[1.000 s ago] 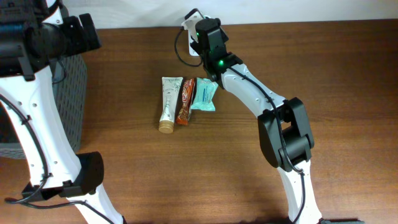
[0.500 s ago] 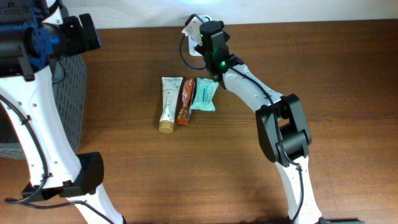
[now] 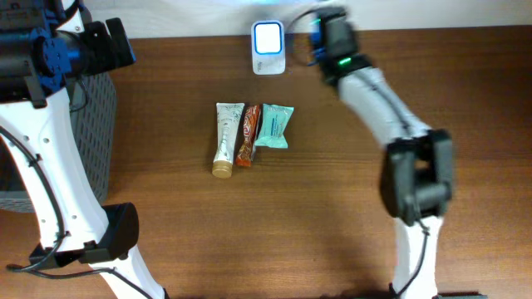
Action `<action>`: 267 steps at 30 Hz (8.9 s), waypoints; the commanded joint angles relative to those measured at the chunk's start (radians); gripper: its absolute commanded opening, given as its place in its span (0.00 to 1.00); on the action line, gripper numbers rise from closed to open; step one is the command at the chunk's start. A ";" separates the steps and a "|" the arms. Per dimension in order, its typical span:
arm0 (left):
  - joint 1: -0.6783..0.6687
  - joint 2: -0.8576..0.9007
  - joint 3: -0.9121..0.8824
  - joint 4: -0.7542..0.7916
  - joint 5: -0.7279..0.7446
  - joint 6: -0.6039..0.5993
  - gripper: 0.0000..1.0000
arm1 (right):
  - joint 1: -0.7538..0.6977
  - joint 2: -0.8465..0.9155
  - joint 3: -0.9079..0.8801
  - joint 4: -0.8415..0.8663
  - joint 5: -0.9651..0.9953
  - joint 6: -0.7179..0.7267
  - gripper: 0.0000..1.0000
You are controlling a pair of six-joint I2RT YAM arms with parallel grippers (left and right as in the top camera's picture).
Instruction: Scan the item barcode
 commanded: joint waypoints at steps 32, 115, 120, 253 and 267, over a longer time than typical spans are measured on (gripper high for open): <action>0.002 -0.005 0.001 0.001 0.000 0.010 0.99 | -0.061 0.006 0.002 -0.699 -0.997 0.307 0.99; 0.002 -0.005 0.001 0.001 0.000 0.010 0.99 | 0.074 0.138 0.443 -0.688 -0.574 0.500 0.04; 0.002 -0.005 0.001 0.001 0.000 0.010 0.99 | 0.110 0.203 0.442 -0.300 -0.544 0.470 0.04; 0.002 -0.005 0.001 0.001 0.000 0.010 0.99 | 0.064 0.217 0.414 -1.429 -1.938 0.565 0.10; 0.002 -0.005 0.001 0.001 0.000 0.010 0.99 | 0.176 0.217 0.414 -1.331 -0.682 0.706 0.62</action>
